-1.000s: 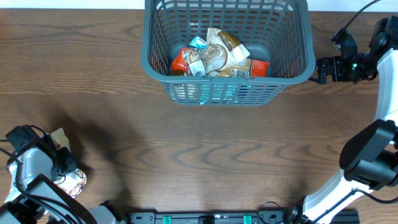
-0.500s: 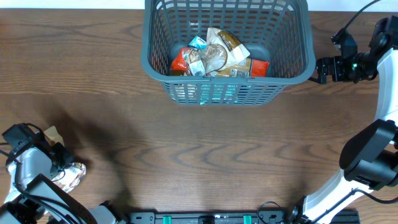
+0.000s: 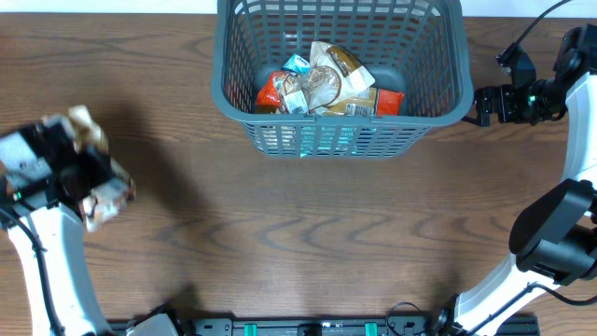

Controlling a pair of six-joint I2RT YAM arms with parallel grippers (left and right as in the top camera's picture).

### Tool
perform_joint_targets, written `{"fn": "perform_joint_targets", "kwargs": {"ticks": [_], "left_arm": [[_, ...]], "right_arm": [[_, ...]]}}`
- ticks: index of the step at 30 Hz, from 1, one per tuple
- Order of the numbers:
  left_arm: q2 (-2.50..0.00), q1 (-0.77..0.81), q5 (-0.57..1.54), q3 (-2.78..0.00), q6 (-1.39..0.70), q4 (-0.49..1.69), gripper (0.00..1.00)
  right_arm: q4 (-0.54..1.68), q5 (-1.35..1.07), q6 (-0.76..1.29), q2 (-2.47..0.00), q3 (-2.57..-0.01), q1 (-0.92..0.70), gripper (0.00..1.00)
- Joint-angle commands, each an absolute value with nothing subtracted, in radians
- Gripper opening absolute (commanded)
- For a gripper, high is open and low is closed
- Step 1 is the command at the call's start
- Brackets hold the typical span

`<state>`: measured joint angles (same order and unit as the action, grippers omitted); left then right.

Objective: Pack container
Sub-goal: 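Lift the pouch with the left gripper and move it over the basket, then lower the pouch into the basket and open the left gripper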

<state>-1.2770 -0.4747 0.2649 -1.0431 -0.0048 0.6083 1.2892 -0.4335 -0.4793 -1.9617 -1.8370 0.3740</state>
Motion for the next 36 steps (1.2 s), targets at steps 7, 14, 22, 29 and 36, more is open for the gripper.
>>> {"fn": "perform_joint_targets", "kwargs": {"ticks": [7, 14, 22, 29, 36], "left_arm": [[-1.340, -0.210, 0.295, -1.530, -0.010, 0.670, 0.06], [-1.474, 0.036, 0.248, -1.801, 0.142, 0.699, 0.06], [-1.613, 0.285, 0.144, -1.869, 0.401, 0.699, 0.06], [-1.694, 0.449, 0.098, -1.869, 0.570, 0.701, 0.06], [-1.750, 0.521, 0.093, -1.869, 0.744, 0.780, 0.06]], "right_arm": [[1.287, -0.441, -0.495, -1.953, -1.836, 0.378, 0.99], [1.288, -0.442, -0.495, -1.953, -1.836, 0.378, 0.99], [1.290, -0.441, -0.495, -1.953, -1.836, 0.378, 0.99], [1.291, -0.441, -0.495, -1.953, -1.836, 0.378, 0.99], [1.295, -0.442, -0.495, -1.953, -1.836, 0.378, 0.99]]}}
